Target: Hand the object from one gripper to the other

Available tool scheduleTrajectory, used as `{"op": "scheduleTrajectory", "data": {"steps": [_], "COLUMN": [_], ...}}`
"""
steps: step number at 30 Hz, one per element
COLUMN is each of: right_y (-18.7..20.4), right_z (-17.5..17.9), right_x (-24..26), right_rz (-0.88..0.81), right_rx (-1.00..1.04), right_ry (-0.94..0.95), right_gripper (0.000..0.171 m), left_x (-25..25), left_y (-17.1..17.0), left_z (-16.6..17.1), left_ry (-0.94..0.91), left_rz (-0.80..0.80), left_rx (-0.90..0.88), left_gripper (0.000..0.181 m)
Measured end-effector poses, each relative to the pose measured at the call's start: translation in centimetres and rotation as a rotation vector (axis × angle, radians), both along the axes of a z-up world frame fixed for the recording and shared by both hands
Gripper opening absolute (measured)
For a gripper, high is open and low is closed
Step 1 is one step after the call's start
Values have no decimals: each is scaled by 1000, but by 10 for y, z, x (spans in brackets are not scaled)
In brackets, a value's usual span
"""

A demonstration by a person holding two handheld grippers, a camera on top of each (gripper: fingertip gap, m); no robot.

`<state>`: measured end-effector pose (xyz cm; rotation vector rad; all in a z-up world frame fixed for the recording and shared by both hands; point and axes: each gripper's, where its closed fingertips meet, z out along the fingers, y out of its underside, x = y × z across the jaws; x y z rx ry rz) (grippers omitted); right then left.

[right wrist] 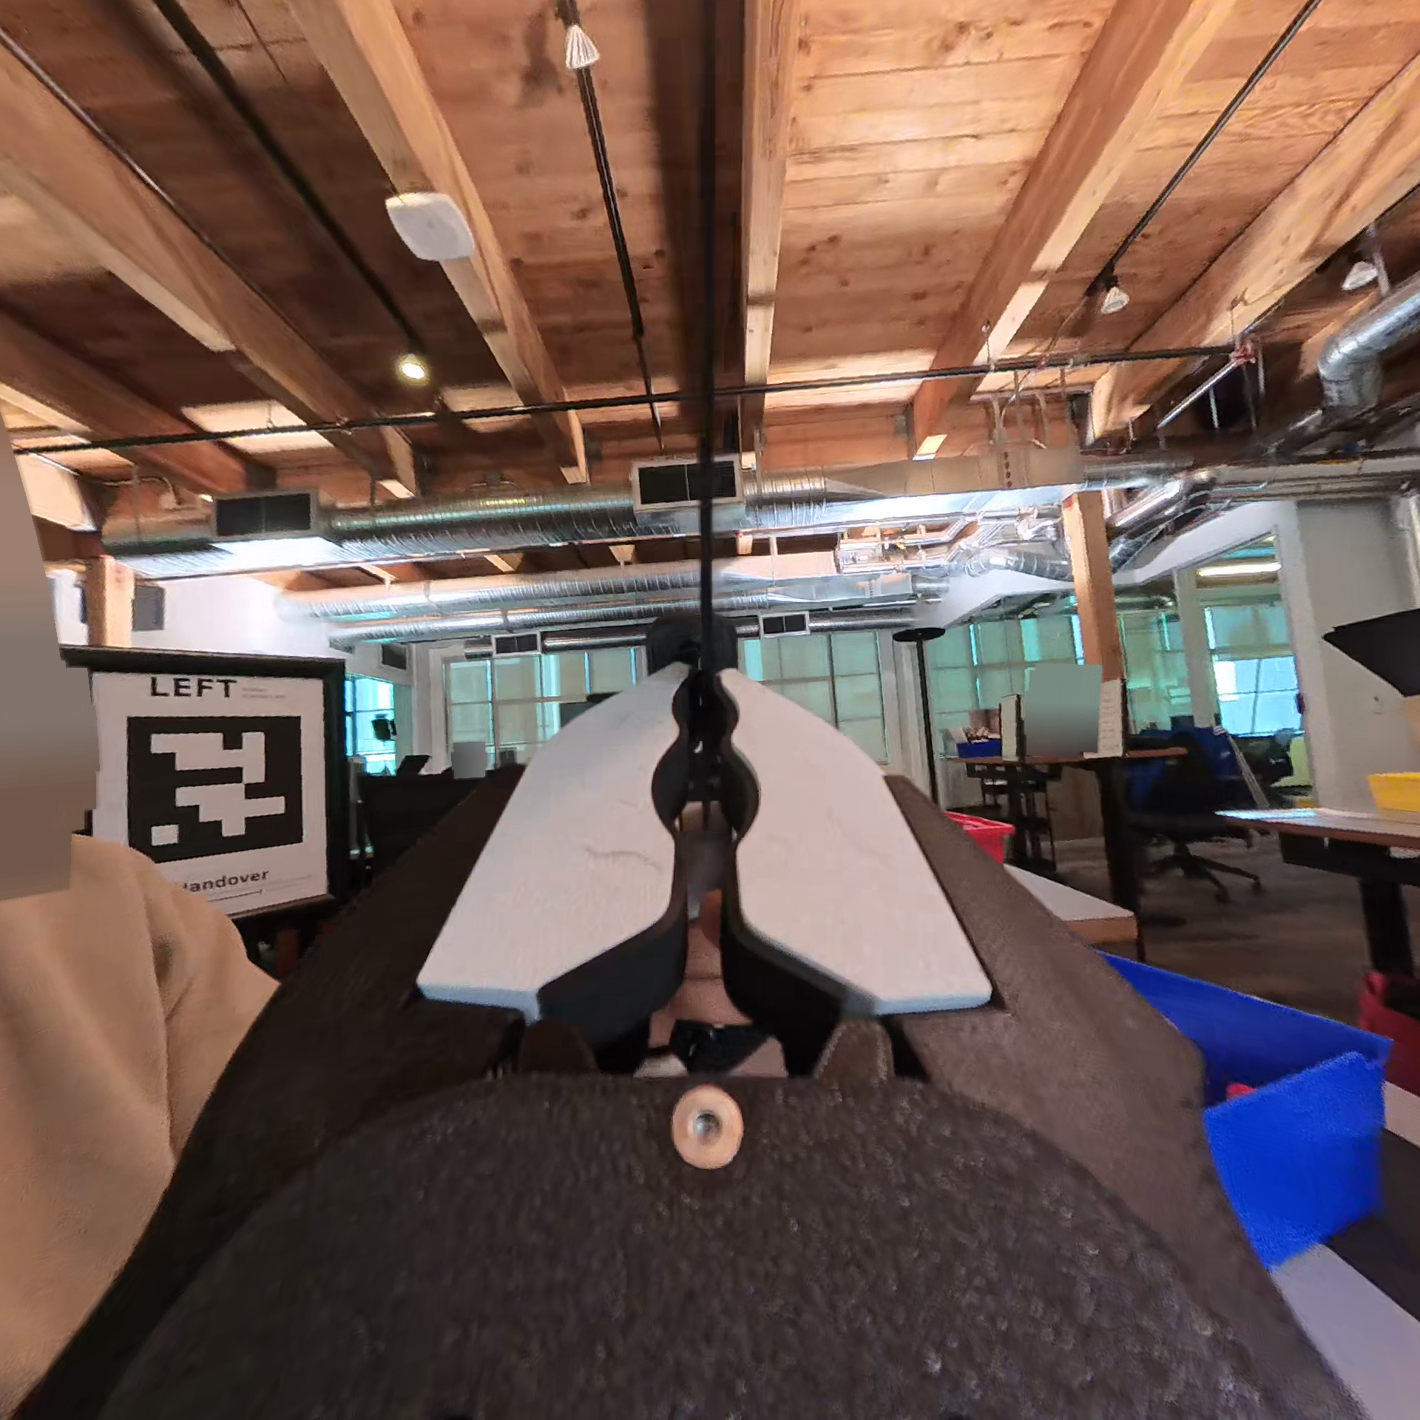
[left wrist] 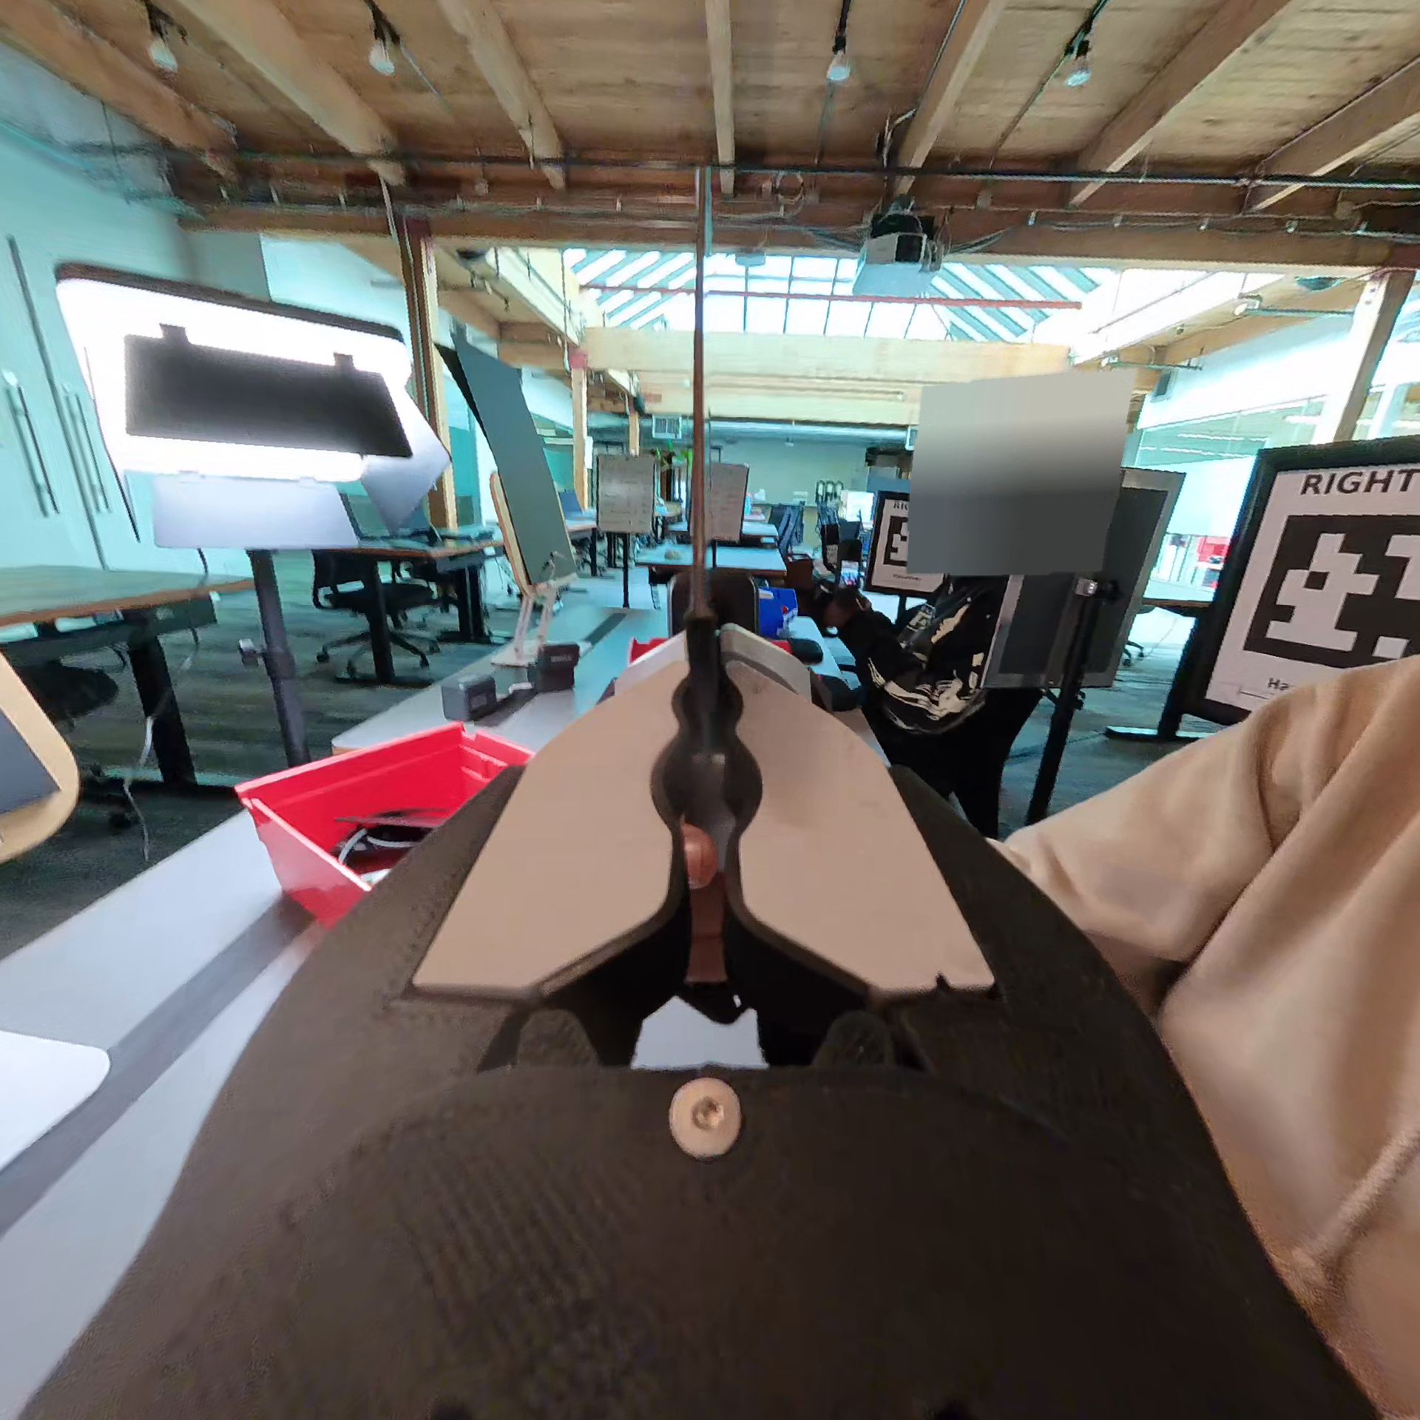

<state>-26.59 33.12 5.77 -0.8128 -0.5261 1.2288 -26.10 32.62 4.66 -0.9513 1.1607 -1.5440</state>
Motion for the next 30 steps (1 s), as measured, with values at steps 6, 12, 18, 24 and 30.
{"op": "scheduleTrajectory", "data": {"steps": [6, 12, 18, 24, 30], "right_y": [-3, -2, 5, 7, 8], "right_z": [7, 11, 2, 14, 11], "right_x": [9, 10, -1, 20, 18], "right_rz": [-18, -69, -53, -89, -80], "right_rx": [6, 15, -52, -65, -77], "right_ry": [-80, 4, -28, 72, 60], "right_gripper": [4, 1, 3, 4, 2], "left_x": [-19, -14, -5, -22, -13], "left_y": [5, 9, 8, 22, 18], "left_z": [10, 21, 17, 27, 24], "left_ry": [17, -245, -253, -365, -392], "left_rz": [-30, -27, -2, 20, 23], "left_rx": [-42, -142, -165, -237, -260], "left_gripper": [2, 18, 3, 2, 17]}}
